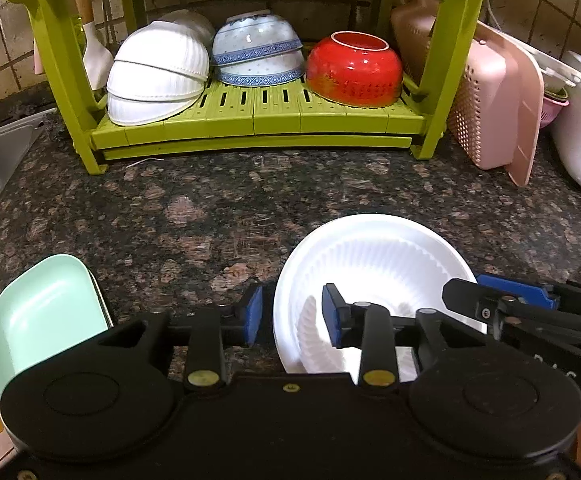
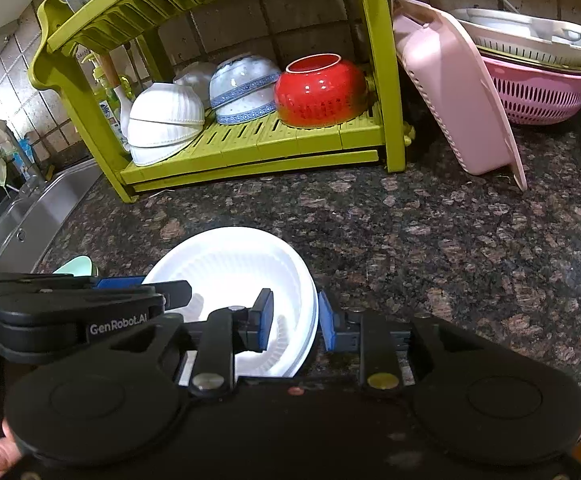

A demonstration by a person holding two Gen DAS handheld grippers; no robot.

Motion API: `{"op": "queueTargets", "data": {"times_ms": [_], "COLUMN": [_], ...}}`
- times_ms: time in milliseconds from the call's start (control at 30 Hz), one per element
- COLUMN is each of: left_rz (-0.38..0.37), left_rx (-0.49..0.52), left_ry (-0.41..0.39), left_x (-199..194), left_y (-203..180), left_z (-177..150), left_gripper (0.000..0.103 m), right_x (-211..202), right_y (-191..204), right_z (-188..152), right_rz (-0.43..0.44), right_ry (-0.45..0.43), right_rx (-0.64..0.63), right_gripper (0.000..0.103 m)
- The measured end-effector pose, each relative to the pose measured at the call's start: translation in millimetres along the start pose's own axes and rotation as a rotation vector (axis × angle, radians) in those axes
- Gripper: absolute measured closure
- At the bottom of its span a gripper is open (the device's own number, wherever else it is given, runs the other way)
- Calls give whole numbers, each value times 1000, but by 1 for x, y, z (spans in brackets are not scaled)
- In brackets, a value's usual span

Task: Organize plates and bowls

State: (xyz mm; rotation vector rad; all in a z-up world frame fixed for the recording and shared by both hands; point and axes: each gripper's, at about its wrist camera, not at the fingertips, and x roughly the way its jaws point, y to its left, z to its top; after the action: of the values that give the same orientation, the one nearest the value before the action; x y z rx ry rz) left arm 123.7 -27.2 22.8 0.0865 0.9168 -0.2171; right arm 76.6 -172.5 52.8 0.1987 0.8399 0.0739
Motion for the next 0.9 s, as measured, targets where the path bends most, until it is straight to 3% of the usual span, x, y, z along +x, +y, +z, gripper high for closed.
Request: {"op": "queueTargets", "data": {"times_ms": [233, 367, 633, 767, 900], "left_rz": [1, 8, 55, 93, 138], "left_rx": [1, 1, 7, 10, 17], "left_ry": [-4, -30, -105, -161, -202], "left_x": [1, -3, -21, -35, -48], "left_y": [0, 0, -1, -3, -8], "left_z": [0, 0, 0, -4, -8], "left_gripper": [58, 52, 51, 41, 39], "right_x": [1, -3, -20, -33, -44], "right_y": [-1, -3, -4, -2, 2], "right_z": [0, 1, 2, 2, 1], "right_rz": [-7, -9, -24, -18, -13], "right_ry": [2, -18, -140, -201, -242], "right_rx": [-2, 9, 11, 2, -21], "right_gripper": [74, 71, 71, 62, 54]}}
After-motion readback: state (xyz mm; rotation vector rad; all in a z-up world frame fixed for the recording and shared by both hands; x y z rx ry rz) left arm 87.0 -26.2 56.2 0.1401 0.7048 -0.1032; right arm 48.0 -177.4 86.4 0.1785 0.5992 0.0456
